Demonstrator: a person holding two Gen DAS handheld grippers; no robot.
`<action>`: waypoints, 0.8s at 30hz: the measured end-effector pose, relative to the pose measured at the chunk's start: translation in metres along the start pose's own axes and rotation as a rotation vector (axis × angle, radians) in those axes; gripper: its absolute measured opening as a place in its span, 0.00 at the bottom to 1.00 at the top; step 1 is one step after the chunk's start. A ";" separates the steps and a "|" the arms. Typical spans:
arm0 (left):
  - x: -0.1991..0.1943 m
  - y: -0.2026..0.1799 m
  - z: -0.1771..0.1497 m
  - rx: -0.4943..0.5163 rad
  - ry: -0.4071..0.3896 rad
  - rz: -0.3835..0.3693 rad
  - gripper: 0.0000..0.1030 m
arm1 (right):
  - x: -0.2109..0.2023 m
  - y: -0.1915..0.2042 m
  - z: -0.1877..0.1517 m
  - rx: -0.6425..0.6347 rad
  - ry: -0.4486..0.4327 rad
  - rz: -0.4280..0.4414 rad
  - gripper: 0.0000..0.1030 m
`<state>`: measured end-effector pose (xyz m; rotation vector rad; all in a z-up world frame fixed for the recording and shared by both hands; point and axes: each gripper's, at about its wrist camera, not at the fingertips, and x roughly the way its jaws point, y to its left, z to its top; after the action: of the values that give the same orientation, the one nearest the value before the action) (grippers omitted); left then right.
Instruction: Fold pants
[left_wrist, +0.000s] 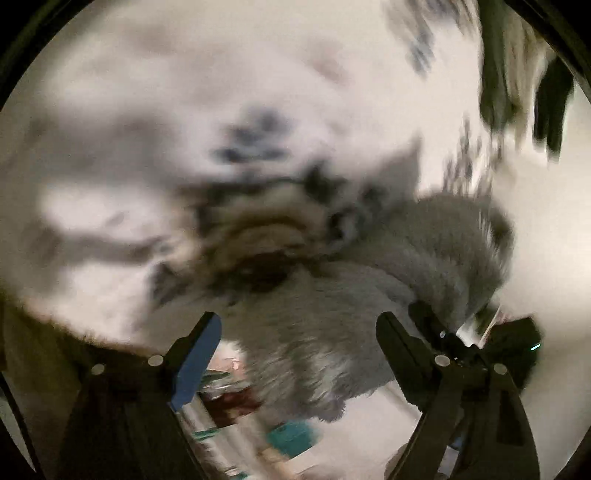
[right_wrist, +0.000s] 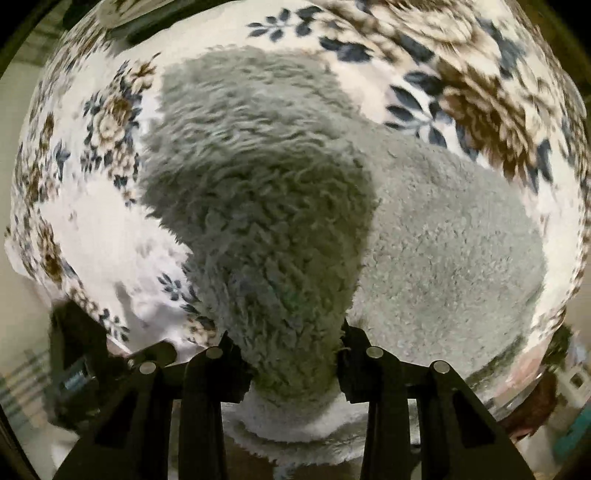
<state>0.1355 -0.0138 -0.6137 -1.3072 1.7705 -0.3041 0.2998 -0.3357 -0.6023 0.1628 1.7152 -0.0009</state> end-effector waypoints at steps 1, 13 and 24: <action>0.010 -0.006 0.006 0.033 0.035 0.062 0.83 | 0.000 0.002 0.000 -0.006 -0.001 -0.008 0.37; 0.021 0.008 0.017 0.173 0.105 0.345 0.27 | 0.016 0.003 0.014 0.061 0.020 0.090 0.39; -0.037 -0.074 0.009 0.339 -0.225 0.196 0.91 | -0.046 -0.066 0.014 0.098 -0.149 0.402 0.80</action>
<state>0.1918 -0.0098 -0.5522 -0.8848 1.5612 -0.3170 0.3127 -0.4073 -0.5657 0.5645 1.5096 0.1962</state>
